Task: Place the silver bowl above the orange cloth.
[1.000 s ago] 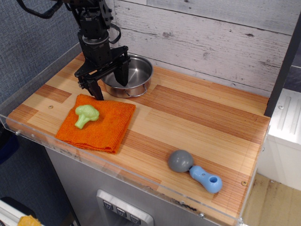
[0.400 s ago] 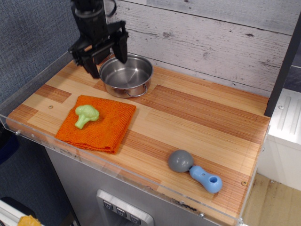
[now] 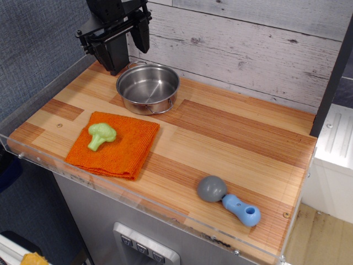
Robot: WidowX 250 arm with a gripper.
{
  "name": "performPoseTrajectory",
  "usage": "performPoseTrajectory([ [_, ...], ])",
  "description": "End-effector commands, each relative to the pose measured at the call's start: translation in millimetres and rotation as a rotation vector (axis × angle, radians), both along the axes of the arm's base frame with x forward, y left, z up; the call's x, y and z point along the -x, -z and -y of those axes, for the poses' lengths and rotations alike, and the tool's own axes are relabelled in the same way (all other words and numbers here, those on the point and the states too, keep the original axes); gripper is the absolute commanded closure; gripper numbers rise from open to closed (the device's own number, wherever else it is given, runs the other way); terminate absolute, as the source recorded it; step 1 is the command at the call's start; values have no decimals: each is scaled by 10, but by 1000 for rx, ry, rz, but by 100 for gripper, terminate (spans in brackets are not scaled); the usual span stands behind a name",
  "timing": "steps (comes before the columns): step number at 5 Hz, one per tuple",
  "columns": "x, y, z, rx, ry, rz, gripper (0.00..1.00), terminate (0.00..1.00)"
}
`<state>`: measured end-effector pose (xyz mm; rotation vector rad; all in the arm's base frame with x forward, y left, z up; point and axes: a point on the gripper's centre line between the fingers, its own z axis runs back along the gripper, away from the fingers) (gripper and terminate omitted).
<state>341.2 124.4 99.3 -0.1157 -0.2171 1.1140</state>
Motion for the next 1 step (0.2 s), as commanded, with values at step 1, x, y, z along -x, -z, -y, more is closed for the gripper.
performPoseTrajectory([
  [1,26,-206,0,-21,2,55,0,100],
])
